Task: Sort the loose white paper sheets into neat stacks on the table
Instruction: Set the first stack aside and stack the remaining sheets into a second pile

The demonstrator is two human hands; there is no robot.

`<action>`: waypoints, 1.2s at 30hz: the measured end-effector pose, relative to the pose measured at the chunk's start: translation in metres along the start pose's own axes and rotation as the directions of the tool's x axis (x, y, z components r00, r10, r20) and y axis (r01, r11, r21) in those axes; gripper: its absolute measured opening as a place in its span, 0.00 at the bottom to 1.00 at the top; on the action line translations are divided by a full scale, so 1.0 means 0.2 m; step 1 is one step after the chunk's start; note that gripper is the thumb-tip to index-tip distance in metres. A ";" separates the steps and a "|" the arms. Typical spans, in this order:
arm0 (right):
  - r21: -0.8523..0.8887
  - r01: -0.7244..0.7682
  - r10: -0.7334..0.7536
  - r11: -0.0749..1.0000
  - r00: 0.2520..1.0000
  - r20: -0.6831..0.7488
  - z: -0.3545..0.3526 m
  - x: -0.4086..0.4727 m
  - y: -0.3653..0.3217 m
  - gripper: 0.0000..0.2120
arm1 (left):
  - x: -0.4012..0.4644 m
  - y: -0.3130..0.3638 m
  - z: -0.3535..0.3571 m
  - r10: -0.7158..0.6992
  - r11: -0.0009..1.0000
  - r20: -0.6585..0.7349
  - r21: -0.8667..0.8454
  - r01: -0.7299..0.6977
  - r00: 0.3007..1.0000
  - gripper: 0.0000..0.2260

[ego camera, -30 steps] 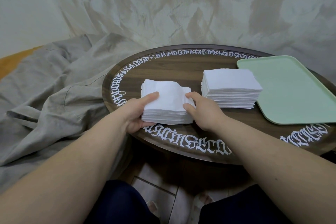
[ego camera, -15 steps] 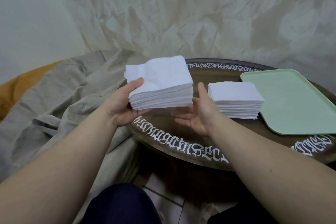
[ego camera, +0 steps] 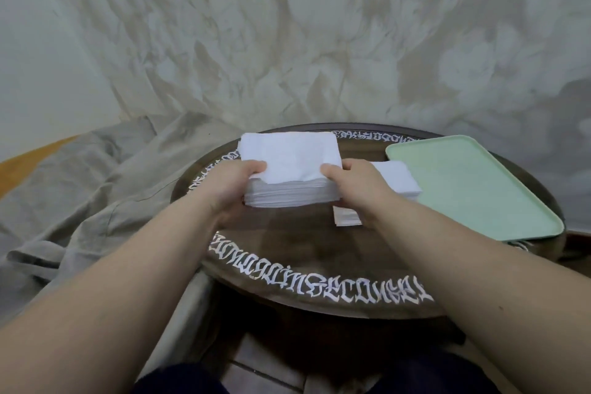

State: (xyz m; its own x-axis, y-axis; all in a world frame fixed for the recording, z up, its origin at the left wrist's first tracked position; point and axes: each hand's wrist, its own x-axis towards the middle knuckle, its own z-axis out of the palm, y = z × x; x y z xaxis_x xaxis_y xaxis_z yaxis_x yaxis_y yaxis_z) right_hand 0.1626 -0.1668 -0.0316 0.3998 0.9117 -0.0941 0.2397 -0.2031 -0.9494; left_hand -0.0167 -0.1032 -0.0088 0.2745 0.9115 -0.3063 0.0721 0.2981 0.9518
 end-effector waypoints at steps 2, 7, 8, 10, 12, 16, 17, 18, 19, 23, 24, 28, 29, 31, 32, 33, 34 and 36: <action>0.022 0.031 -0.029 0.999 0.994 -0.101 -0.16 0.05 -0.03 0.13 | 0.05 0.06 0.18 0.142 0.988 0.001 0.062 -0.142 0.990 0.10; -0.050 0.040 -0.056 0.998 0.925 -0.377 -0.64 0.24 0.03 0.11 | 0.20 0.15 0.80 0.299 0.925 -0.003 0.247 -0.289 0.954 0.20; -0.066 0.033 -0.057 0.997 0.911 -0.409 -0.73 0.28 0.06 0.12 | 0.26 0.14 0.92 0.293 0.935 0.001 0.210 -0.287 0.956 0.21; -0.095 0.015 -0.056 0.995 0.889 -0.454 -0.90 0.37 0.15 0.16 | 0.35 0.10 1.15 0.259 0.951 0.019 0.170 -0.259 0.966 0.19; -0.145 -0.026 -0.046 0.989 0.881 -0.471 -1.05 0.45 0.24 0.18 | 0.44 0.02 1.33 0.226 0.958 0.040 0.175 -0.230 0.973 0.20; -0.242 -0.096 -0.017 0.966 0.904 -0.427 -1.22 0.56 0.45 0.16 | 0.60 -0.13 1.56 0.166 0.945 0.026 0.281 -0.166 0.986 0.17; -0.265 -0.120 0.001 0.957 0.912 -0.410 -1.24 0.59 0.50 0.16 | 0.62 -0.15 1.60 0.146 0.941 0.003 0.307 -0.140 0.989 0.17; -0.283 -0.132 0.008 0.950 0.917 -0.399 -1.25 0.61 0.54 0.15 | 0.64 -0.18 1.63 0.128 0.922 0.006 0.369 -0.121 0.992 0.16; -0.297 -0.135 0.009 0.945 0.920 -0.391 -1.26 0.63 0.57 0.13 | 0.66 -0.19 1.66 0.130 0.893 0.002 0.435 -0.118 0.992 0.16; -0.353 -0.164 0.013 0.921 0.919 -0.395 -1.26 0.69 0.68 0.20 | 0.63 -0.20 1.68 0.214 0.573 0.076 0.798 -0.188 0.974 0.17; -0.375 -0.177 0.015 0.910 0.917 -0.399 -1.25 0.70 0.70 0.21 | 0.65 -0.21 1.68 0.233 0.521 0.121 0.823 -0.228 0.965 0.17; -0.471 -0.212 0.011 0.857 0.919 -0.394 -1.24 0.69 0.69 0.20 | 0.70 -0.22 1.70 0.218 0.507 0.157 0.825 -0.249 0.963 0.17; -0.490 -0.217 0.005 0.844 0.917 -0.398 -1.23 0.69 0.68 0.20 | 0.68 -0.20 1.71 0.219 0.485 0.153 0.840 -0.243 0.964 0.16; -0.491 -0.244 -0.002 0.836 0.894 -0.447 -1.22 0.68 0.66 0.21 | 0.65 -0.17 1.72 0.264 0.551 0.111 0.798 -0.244 0.958 0.15; -0.474 -0.249 -0.013 0.845 0.876 -0.483 -1.22 0.66 0.65 0.22 | 0.63 -0.17 1.72 0.284 0.653 0.067 0.716 -0.244 0.957 0.14; -0.466 -0.233 -0.046 0.853 0.857 -0.512 -1.20 0.65 0.63 0.22 | 0.60 -0.14 1.71 0.299 0.725 0.025 0.644 -0.244 0.954 0.14; -0.468 -0.197 -0.096 0.862 0.841 -0.532 -1.18 0.63 0.61 0.22 | 0.58 -0.11 1.70 0.354 0.744 0.002 0.605 -0.283 0.935 0.15; -0.489 -0.077 -0.234 0.869 0.807 -0.542 -1.13 0.58 0.55 0.20 | 0.53 -0.03 1.65 0.407 0.760 0.032 0.542 -0.358 0.913 0.16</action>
State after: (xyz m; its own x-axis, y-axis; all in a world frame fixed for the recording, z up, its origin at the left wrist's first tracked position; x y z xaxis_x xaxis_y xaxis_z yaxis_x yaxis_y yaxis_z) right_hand 0.4343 -0.1645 -0.0799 0.7463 0.5897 0.3087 0.6104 -0.4213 -0.6707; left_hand 0.3291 -0.1024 -0.0410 0.3104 0.9444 0.1083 0.4764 -0.2531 0.8420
